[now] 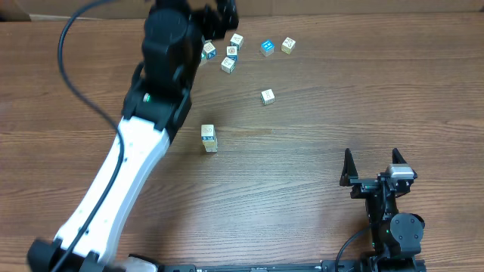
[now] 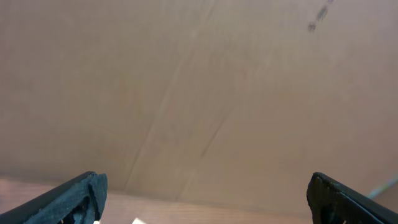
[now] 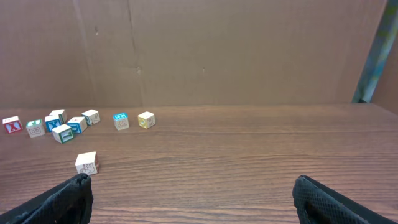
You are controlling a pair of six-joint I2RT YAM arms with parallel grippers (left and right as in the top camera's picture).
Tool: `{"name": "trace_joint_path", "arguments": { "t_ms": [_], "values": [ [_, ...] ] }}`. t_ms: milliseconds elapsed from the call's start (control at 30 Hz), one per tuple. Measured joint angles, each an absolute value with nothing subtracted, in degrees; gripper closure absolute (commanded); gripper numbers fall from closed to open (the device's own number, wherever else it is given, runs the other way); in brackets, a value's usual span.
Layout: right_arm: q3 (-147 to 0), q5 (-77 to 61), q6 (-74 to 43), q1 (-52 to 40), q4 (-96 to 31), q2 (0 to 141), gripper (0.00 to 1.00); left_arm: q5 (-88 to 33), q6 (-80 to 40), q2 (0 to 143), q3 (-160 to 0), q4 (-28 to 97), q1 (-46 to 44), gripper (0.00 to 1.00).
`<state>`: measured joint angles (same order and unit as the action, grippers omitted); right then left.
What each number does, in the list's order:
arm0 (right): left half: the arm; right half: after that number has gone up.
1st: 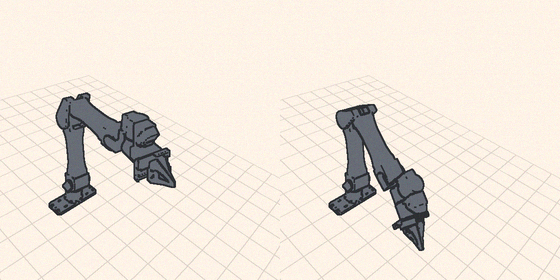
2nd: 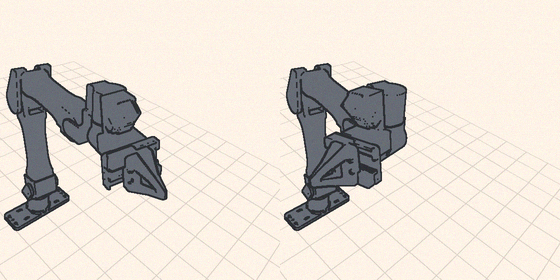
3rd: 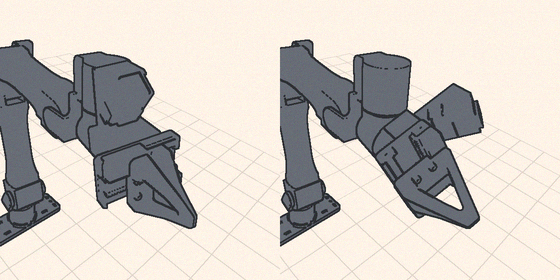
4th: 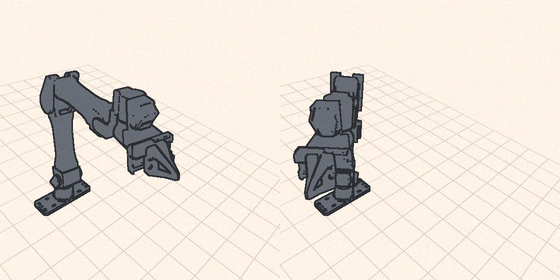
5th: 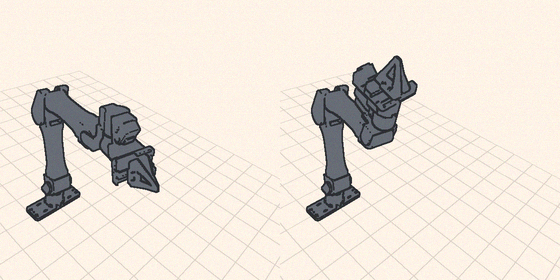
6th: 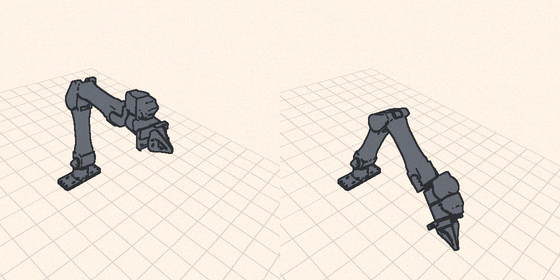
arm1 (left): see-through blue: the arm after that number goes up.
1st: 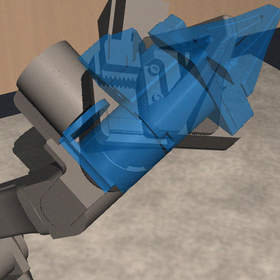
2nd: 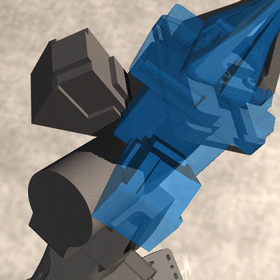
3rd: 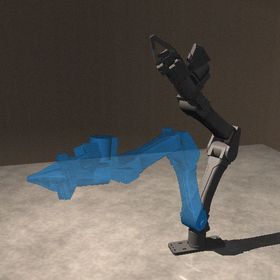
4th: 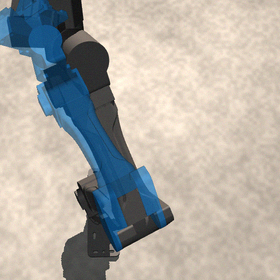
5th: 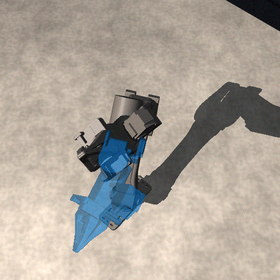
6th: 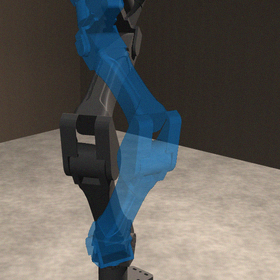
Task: Form a tower
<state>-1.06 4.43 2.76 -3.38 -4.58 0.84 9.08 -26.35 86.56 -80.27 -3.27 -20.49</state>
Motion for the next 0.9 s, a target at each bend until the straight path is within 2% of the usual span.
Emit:
{"name": "trace_joint_path", "arguments": {
  "t_ms": [333, 733, 900],
  "values": [
    [-1.06, 4.43, 2.79, -3.36, -4.6, 0.84, 0.0, 9.08, -26.35, 71.31, -54.85, 0.67, -20.49, 0.01],
    [-1.06, 4.45, 2.81, -3.38, -4.62, 0.84, 0.0, 9.08, -26.35, 50.19, -38.09, -3.42, -20.34, 0.01],
    [-1.06, 4.43, 2.76, -3.38, -4.62, 0.84, 0.0, 9.06, -26.35, 42.02, -27.9, -3.4, -16.88, 0.0]
  ]
}}
